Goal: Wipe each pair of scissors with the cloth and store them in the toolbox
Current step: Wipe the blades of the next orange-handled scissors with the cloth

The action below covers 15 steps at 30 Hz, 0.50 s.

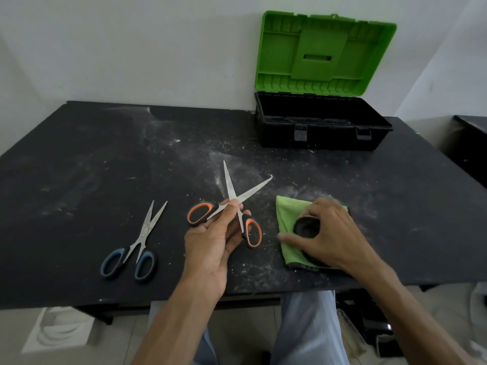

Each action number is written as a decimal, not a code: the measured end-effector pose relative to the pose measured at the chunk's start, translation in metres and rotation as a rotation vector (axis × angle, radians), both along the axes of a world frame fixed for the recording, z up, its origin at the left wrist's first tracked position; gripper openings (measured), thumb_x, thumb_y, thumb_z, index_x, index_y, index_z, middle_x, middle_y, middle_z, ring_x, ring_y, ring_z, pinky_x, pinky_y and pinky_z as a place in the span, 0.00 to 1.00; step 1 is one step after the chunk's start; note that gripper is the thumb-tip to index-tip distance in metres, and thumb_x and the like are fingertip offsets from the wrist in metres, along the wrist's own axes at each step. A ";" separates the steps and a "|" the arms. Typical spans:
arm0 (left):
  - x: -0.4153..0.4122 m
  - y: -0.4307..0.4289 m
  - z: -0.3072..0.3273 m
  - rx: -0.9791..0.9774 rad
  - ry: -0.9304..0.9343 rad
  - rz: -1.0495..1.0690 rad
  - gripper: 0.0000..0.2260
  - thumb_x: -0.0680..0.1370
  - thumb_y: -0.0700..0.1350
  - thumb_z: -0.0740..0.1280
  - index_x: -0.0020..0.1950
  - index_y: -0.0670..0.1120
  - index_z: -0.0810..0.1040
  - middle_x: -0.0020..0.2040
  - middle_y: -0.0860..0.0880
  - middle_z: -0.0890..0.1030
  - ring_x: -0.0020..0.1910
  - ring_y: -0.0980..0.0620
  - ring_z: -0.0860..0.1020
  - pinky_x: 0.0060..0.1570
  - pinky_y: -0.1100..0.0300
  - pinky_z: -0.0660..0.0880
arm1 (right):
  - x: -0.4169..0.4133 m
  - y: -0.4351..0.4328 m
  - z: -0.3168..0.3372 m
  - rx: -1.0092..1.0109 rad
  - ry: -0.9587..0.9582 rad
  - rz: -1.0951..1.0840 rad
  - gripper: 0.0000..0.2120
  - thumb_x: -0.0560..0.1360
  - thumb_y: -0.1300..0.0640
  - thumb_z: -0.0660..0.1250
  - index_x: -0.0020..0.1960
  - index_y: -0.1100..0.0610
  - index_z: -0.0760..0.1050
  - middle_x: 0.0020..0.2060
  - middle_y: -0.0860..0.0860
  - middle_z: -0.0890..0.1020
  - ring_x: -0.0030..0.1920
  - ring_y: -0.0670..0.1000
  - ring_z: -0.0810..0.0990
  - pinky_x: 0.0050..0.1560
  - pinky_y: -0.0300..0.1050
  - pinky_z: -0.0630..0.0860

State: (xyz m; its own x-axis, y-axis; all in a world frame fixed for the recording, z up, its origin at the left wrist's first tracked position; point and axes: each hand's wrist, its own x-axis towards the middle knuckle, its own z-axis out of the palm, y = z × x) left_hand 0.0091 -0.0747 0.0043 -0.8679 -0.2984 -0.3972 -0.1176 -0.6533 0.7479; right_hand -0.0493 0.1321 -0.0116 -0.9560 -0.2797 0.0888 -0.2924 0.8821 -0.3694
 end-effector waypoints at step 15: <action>0.016 0.001 0.024 -0.315 0.102 0.005 0.08 0.74 0.44 0.74 0.46 0.40 0.86 0.37 0.45 0.86 0.32 0.57 0.81 0.28 0.67 0.75 | 0.005 -0.013 0.121 -0.459 0.171 0.142 0.14 0.76 0.56 0.74 0.59 0.48 0.77 0.43 0.50 0.85 0.41 0.53 0.84 0.45 0.50 0.82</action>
State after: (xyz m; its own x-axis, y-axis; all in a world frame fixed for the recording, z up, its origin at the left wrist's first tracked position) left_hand 0.0247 -0.0740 0.0278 -0.8966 -0.3973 -0.1955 -0.0288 -0.3882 0.9211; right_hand -0.0448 0.1192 0.1098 -0.8722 -0.3015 0.3851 -0.4881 0.5871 -0.6458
